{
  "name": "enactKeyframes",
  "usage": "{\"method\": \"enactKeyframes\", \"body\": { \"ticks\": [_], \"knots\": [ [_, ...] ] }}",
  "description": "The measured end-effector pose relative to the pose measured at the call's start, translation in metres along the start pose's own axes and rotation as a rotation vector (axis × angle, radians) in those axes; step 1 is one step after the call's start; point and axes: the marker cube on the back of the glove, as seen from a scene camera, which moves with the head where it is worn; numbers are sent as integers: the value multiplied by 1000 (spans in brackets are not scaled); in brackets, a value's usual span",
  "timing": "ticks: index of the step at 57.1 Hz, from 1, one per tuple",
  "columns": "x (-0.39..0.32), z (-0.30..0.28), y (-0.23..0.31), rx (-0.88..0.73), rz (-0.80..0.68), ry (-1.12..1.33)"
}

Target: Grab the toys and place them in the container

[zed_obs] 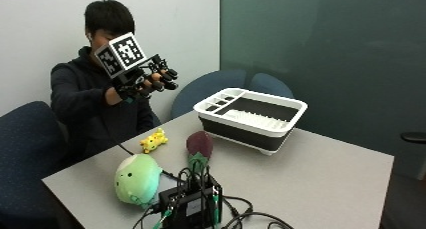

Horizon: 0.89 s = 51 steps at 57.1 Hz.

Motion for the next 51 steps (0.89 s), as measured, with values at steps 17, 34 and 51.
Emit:
{"method": "enactKeyframes", "body": {
  "ticks": [17, 34, 51],
  "knots": [
    [41, 4, -3, 115, 60, 91],
    [97, 40, -13, -354, 118, 69],
    [139, 114, 18, -1005, 244, 52]
  ]
}}
